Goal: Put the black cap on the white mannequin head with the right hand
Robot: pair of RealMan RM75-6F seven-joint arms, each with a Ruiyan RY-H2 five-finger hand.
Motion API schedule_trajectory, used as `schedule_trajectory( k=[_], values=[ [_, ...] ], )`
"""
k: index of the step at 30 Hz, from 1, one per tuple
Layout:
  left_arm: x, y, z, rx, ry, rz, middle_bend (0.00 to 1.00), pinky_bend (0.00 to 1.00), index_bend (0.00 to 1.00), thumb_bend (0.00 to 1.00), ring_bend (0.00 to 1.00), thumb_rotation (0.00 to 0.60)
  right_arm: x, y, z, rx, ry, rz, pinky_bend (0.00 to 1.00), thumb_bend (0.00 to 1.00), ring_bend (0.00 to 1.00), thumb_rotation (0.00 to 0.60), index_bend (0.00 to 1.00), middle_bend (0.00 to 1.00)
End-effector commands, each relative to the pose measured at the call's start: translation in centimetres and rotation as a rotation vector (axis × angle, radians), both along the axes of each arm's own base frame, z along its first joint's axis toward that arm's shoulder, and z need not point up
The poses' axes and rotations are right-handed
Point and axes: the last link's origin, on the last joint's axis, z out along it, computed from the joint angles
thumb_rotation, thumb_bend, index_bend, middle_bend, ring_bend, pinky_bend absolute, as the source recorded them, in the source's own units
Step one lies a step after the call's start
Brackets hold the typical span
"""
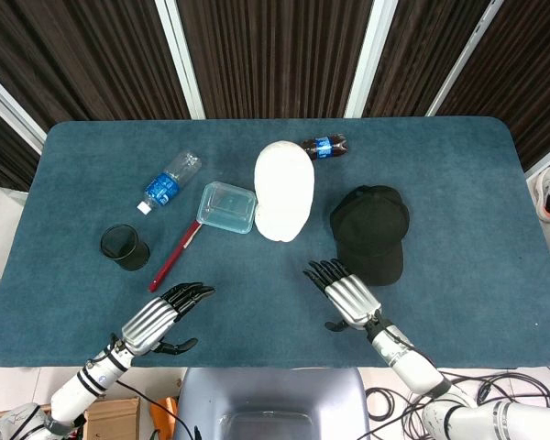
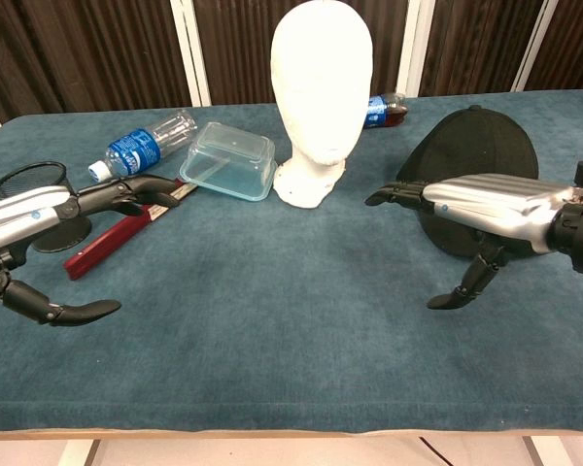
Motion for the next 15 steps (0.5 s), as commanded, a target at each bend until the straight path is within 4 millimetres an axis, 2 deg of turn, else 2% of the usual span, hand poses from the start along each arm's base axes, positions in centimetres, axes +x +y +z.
schedule_trajectory(
  k=[1,11,13,14,15],
  values=[
    [0.1,0.0,-0.1,0.004,0.000,0.005,0.12,0.14,0.00,0.32,0.08,0.600,0.0,0.0,0.1,-0.001,0.003,0.000,0.07,0.08,0.00,0.600,0.00,0.00],
    [-1.9,-0.7,2.0,0.106,0.096,0.006,0.12,0.14,0.00,0.32,0.08,0.600,-0.9,0.6,1.9,-0.066,0.018,0.018,0.07,0.08,0.00,0.600,0.00,0.00],
    [-3.7,-1.8,4.1,0.232,0.199,0.013,0.12,0.14,0.00,0.32,0.08,0.600,-2.2,0.9,3.8,-0.142,0.042,0.026,0.07,0.08,0.00,0.600,0.02,0.00],
    [-5.6,-3.3,6.2,0.342,0.290,0.031,0.12,0.14,0.00,0.32,0.08,0.600,-4.3,1.0,5.6,-0.227,0.093,0.010,0.07,0.08,0.00,0.600,0.04,0.00],
    [-6.2,-4.9,7.1,0.392,0.321,0.045,0.12,0.14,0.00,0.32,0.08,0.600,-5.5,1.5,6.4,-0.272,0.110,0.006,0.07,0.08,0.00,0.600,0.05,0.00]
  ],
)
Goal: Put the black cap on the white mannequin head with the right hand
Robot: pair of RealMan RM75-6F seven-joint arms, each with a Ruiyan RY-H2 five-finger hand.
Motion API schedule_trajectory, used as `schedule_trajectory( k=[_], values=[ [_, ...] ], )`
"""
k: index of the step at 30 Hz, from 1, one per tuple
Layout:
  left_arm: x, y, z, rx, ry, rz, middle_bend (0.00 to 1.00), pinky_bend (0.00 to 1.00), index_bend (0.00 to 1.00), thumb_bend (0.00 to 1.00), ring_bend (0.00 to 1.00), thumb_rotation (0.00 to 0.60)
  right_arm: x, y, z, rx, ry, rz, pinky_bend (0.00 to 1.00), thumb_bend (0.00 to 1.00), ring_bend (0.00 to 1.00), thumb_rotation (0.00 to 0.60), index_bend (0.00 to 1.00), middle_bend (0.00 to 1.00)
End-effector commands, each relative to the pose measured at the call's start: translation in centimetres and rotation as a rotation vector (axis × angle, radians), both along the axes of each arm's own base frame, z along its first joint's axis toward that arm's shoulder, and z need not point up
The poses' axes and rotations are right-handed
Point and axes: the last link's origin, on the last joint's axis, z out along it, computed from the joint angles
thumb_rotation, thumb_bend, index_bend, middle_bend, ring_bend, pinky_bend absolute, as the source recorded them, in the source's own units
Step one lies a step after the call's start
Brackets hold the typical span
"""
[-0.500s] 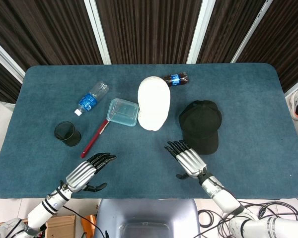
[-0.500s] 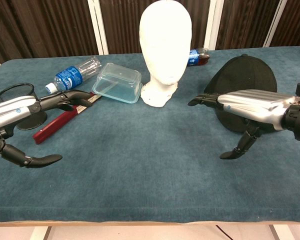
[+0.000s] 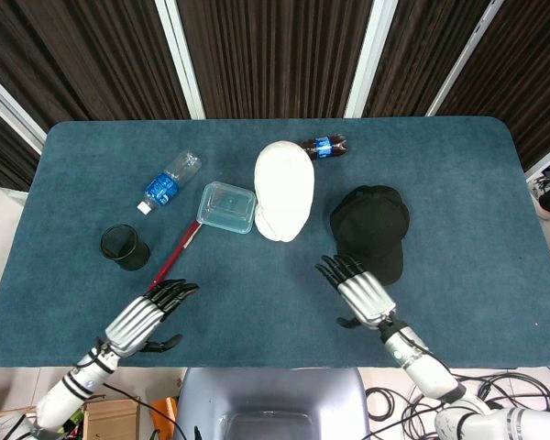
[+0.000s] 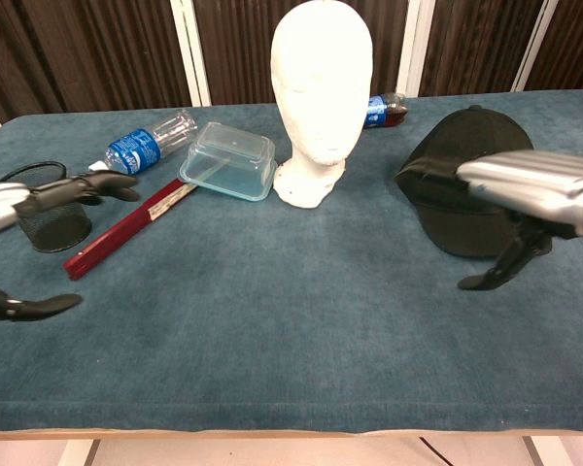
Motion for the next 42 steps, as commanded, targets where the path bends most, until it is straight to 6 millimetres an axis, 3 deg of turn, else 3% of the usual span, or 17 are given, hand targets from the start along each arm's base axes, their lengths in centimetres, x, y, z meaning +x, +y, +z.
schedule_trajectory(
  k=[1,4,9,14,21,31,42],
  values=[
    [-4.3,-5.0,5.2,0.281,0.213,0.051,0.12,0.14,0.00,0.32,0.08,0.600,-4.6,1.2,3.8,-0.184,0.080,-0.013,0.07,0.08,0.00,0.600,0.07,0.00],
    [-5.7,-7.6,6.1,0.333,0.245,0.088,0.12,0.14,0.00,0.32,0.08,0.600,-7.9,1.8,4.6,-0.271,0.087,-0.044,0.07,0.08,0.00,0.600,0.12,0.03],
    [-7.6,-9.6,6.0,0.411,0.301,0.091,0.13,0.13,0.00,0.32,0.08,0.600,-12.0,1.5,3.7,-0.335,0.073,-0.099,0.07,0.08,0.00,0.600,0.20,0.11],
    [-9.3,-10.4,6.1,0.487,0.348,0.135,0.12,0.12,0.00,0.32,0.08,0.600,-14.1,0.6,2.0,-0.353,0.045,-0.141,0.07,0.08,0.00,0.600,0.26,0.15],
    [-10.4,-10.4,6.1,0.519,0.359,0.172,0.12,0.12,0.00,0.32,0.08,0.600,-14.2,-0.1,-0.3,-0.375,-0.011,-0.115,0.07,0.08,0.00,0.600,0.32,0.19],
    [-10.9,-10.5,5.8,0.523,0.372,0.176,0.12,0.11,0.00,0.32,0.08,0.600,-12.8,-1.5,-3.5,-0.401,-0.062,-0.104,0.07,0.09,0.04,0.600,0.38,0.24],
    [-11.1,-10.5,5.9,0.521,0.391,0.191,0.13,0.11,0.00,0.32,0.08,0.600,-12.1,-3.0,-4.7,-0.414,-0.056,-0.111,0.07,0.13,0.06,0.600,0.40,0.26]
  ],
)
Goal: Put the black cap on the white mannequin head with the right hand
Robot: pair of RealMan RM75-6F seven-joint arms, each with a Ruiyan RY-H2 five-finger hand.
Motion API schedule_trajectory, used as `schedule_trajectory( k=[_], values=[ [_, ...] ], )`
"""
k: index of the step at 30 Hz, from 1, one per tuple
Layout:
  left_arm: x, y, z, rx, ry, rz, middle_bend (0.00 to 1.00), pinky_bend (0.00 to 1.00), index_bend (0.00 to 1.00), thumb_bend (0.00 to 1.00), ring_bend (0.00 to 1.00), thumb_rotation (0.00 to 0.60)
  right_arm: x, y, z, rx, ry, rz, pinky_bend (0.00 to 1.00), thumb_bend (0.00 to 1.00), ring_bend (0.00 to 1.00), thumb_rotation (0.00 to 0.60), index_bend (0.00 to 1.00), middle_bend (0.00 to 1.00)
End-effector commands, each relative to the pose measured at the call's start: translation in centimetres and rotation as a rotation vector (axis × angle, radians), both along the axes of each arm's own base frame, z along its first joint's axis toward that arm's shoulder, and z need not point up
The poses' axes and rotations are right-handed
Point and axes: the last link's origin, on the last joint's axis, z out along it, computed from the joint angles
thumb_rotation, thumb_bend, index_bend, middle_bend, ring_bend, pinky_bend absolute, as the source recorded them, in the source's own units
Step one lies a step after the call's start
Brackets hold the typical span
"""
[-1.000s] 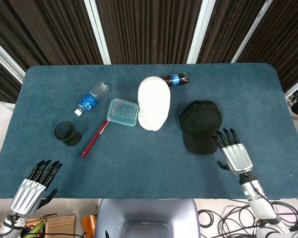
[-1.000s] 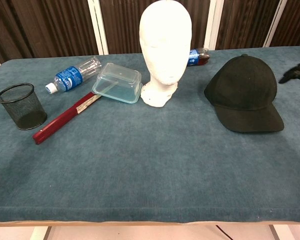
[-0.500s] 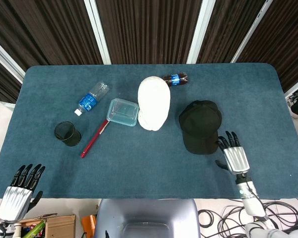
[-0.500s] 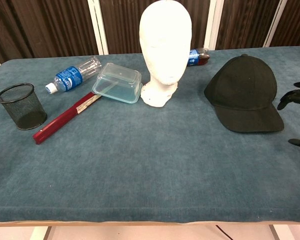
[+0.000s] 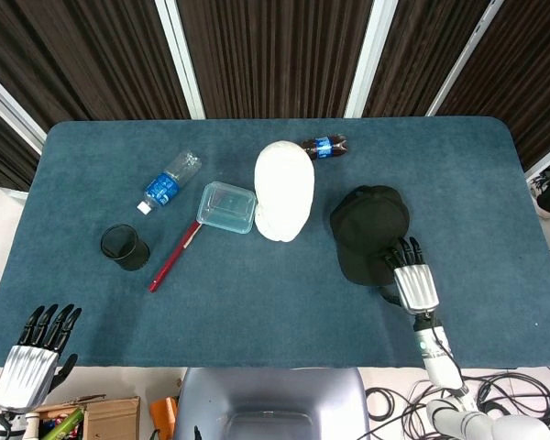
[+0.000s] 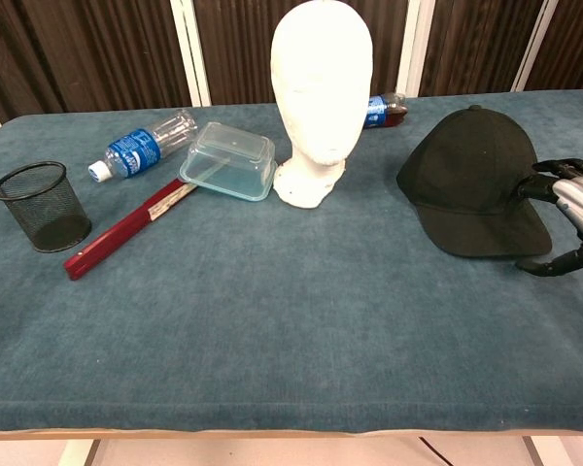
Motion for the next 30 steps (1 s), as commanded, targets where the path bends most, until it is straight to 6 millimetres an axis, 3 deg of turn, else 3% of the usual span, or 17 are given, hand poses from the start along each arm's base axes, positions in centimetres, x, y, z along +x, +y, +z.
schedule_trajectory(
  k=[1,4,18,24,30],
  values=[
    [0.0,0.0,0.0,-0.009,-0.002,0.004,0.13,0.11,0.00,0.32,0.08,0.600,0.2,-0.4,-0.3,-0.002,0.000,-0.004,0.07,0.13,0.06,0.600,0.40,0.26],
    [-0.1,0.0,0.0,-0.024,-0.016,0.010,0.13,0.11,0.00,0.32,0.08,0.600,0.4,-0.8,-0.5,-0.007,0.005,-0.008,0.07,0.13,0.07,0.600,0.42,0.27],
    [-0.1,0.0,0.3,-0.005,-0.004,0.009,0.13,0.11,0.00,0.32,0.08,0.600,1.2,-2.2,-1.1,-0.037,-0.036,-0.001,0.15,0.32,0.15,0.600,0.52,0.35],
    [-0.1,-0.1,0.4,0.000,-0.005,0.008,0.13,0.11,0.00,0.32,0.08,0.600,1.7,-2.5,0.5,-0.121,-0.101,0.044,0.42,0.36,0.32,0.600,0.70,0.47],
    [-0.1,-0.1,0.4,-0.003,-0.007,0.004,0.13,0.11,0.00,0.32,0.08,0.600,1.9,-3.4,2.9,-0.221,-0.138,0.075,0.58,0.38,0.43,0.600,0.82,0.53]
  ],
)
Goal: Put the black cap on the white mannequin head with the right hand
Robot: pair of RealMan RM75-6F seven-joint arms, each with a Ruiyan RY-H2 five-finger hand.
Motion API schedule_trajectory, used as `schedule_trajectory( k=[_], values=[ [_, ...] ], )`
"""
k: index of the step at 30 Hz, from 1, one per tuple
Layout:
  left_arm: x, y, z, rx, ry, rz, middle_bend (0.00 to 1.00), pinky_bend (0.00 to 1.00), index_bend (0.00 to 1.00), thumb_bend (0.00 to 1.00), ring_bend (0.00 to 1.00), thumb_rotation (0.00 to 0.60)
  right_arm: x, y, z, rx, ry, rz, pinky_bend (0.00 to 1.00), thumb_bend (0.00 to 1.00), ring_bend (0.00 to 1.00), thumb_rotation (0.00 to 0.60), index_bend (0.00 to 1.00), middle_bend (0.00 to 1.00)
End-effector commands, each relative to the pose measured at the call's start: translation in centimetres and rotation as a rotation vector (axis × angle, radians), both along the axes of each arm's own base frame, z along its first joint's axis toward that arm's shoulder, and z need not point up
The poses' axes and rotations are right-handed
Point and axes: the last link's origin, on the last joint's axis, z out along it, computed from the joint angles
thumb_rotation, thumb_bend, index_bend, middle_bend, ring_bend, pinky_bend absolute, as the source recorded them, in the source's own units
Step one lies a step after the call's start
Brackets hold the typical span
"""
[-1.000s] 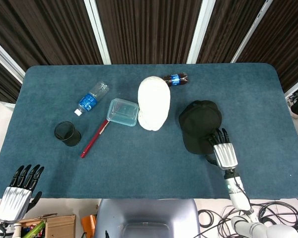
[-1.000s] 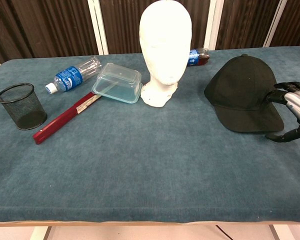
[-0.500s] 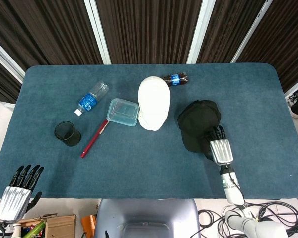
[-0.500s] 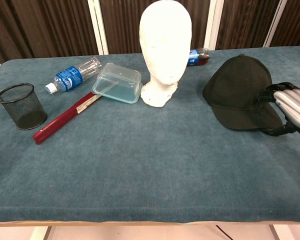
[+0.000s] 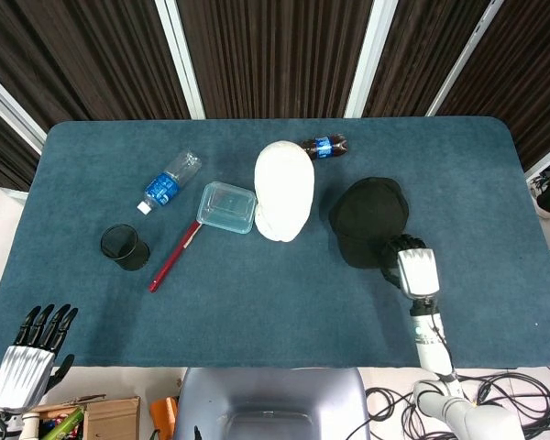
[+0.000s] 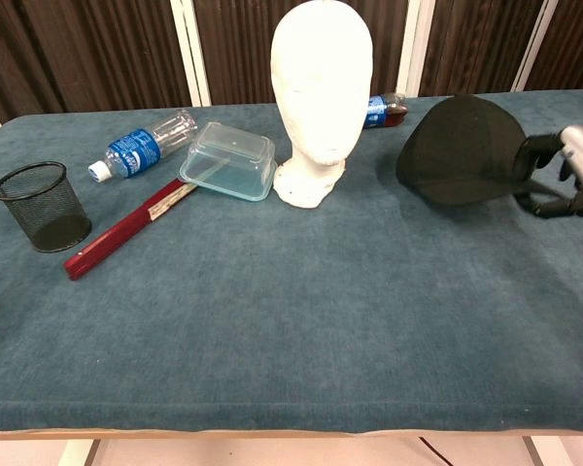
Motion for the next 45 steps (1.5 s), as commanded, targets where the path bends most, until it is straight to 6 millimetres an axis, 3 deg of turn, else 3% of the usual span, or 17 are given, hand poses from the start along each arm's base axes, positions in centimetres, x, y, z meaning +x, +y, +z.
schedule_trajectory(
  k=[1,9,15,20,24,29,33,37,45],
  values=[
    [0.0,0.0,0.0,-0.001,-0.001,-0.001,0.13,0.11,0.00,0.32,0.08,0.600,0.0,-0.6,1.4,-0.053,-0.010,0.010,0.59,0.39,0.44,0.600,0.84,0.55],
    [0.1,0.0,-0.1,-0.007,-0.002,-0.002,0.13,0.11,0.00,0.32,0.08,0.600,-0.2,-2.1,5.2,-0.202,-0.030,0.014,0.74,0.43,0.61,0.600,1.00,0.68],
    [0.1,0.0,-0.2,-0.015,0.000,0.000,0.13,0.11,0.00,0.32,0.08,0.600,0.7,-4.1,9.1,-0.357,-0.041,0.039,0.75,0.45,0.63,0.600,1.00,0.71],
    [0.2,0.1,-0.3,-0.020,0.002,0.000,0.13,0.11,0.00,0.32,0.08,0.600,4.0,-6.0,12.0,-0.487,-0.027,0.142,0.76,0.45,0.64,0.600,1.00,0.71],
    [0.2,0.2,-0.4,-0.022,0.003,0.004,0.13,0.11,0.00,0.32,0.08,0.600,8.1,-6.7,13.2,-0.575,0.019,0.262,0.77,0.45,0.65,0.600,1.00,0.72],
    [0.3,0.3,-0.4,-0.027,0.003,0.003,0.13,0.11,0.00,0.32,0.08,0.600,13.7,-7.1,13.1,-0.624,0.088,0.394,0.77,0.45,0.65,0.600,1.00,0.72],
    [0.3,0.4,-0.4,-0.031,0.003,0.005,0.13,0.11,0.00,0.32,0.08,0.600,18.8,-6.6,11.7,-0.631,0.167,0.508,0.77,0.45,0.65,0.600,1.00,0.72],
    [0.4,0.4,-0.3,-0.027,0.004,0.003,0.13,0.11,0.00,0.32,0.08,0.600,22.3,-6.2,10.1,-0.633,0.251,0.555,0.77,0.45,0.65,0.600,1.00,0.72],
    [0.2,0.1,0.2,-0.015,0.001,0.010,0.13,0.11,0.00,0.32,0.08,0.600,24.4,-6.1,7.3,-0.592,0.370,0.579,0.77,0.44,0.65,0.600,1.00,0.72]
  ],
)
